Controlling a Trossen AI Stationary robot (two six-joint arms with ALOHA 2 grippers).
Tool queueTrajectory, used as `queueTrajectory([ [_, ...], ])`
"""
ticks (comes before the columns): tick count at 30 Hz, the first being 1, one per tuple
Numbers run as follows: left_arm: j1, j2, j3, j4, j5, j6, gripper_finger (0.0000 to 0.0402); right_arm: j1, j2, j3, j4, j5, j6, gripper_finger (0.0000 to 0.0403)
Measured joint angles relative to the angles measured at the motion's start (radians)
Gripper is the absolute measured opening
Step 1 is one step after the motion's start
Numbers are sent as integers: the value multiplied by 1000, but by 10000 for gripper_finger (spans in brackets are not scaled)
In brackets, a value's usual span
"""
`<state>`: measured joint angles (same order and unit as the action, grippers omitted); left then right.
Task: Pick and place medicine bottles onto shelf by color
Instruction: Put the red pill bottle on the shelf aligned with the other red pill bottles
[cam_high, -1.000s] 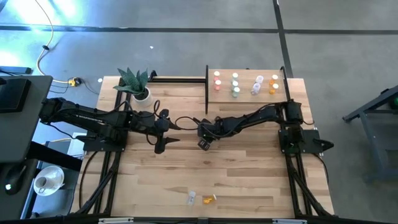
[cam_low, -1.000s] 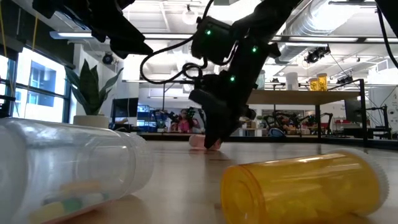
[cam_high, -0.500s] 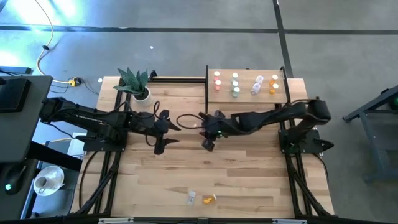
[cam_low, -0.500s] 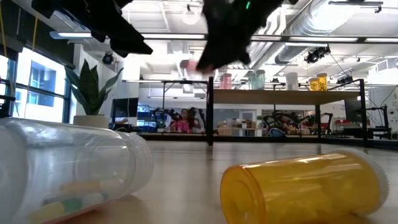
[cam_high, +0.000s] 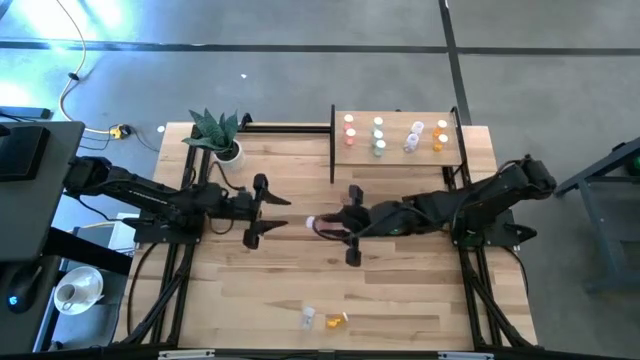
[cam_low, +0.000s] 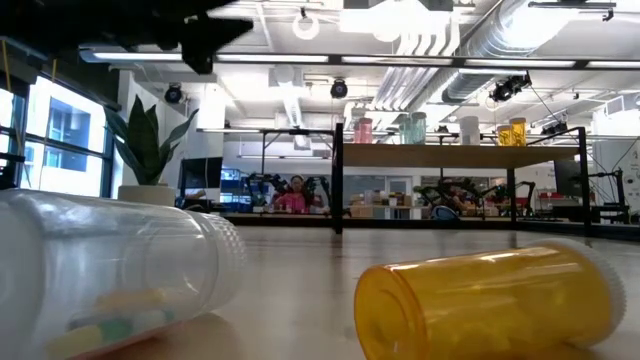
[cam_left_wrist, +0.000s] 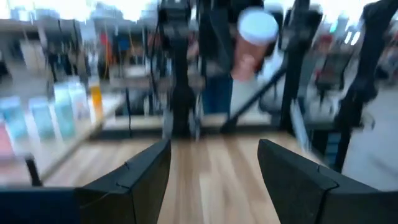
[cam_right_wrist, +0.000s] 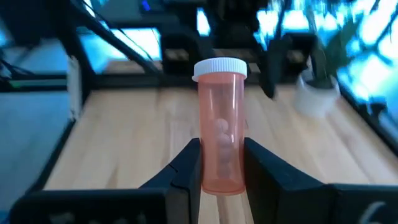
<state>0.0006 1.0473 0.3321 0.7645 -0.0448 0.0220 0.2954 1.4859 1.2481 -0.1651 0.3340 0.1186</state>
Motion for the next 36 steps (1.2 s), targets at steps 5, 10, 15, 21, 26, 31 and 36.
queueTrajectory([
  [5,-7,0,-14,118,47,27,231,16,33,-59,253,-2,-128,77],
  [10,-17,30,-16,160,67,42,231,4,78,-108,425,-30,-201,76],
  [15,-22,125,-15,285,68,61,231,-3,132,-117,512,-76,-218,76],
  [21,-22,263,-15,483,98,61,231,-3,174,-117,552,-79,-240,76],
  [26,-27,351,5,595,142,44,231,-3,195,-117,583,-53,-232,76],
  [31,-30,402,49,599,201,42,231,1,196,-118,590,-60,-226,76],
  [36,-45,421,77,591,205,54,231,2,197,-117,596,-55,-224,76],
])
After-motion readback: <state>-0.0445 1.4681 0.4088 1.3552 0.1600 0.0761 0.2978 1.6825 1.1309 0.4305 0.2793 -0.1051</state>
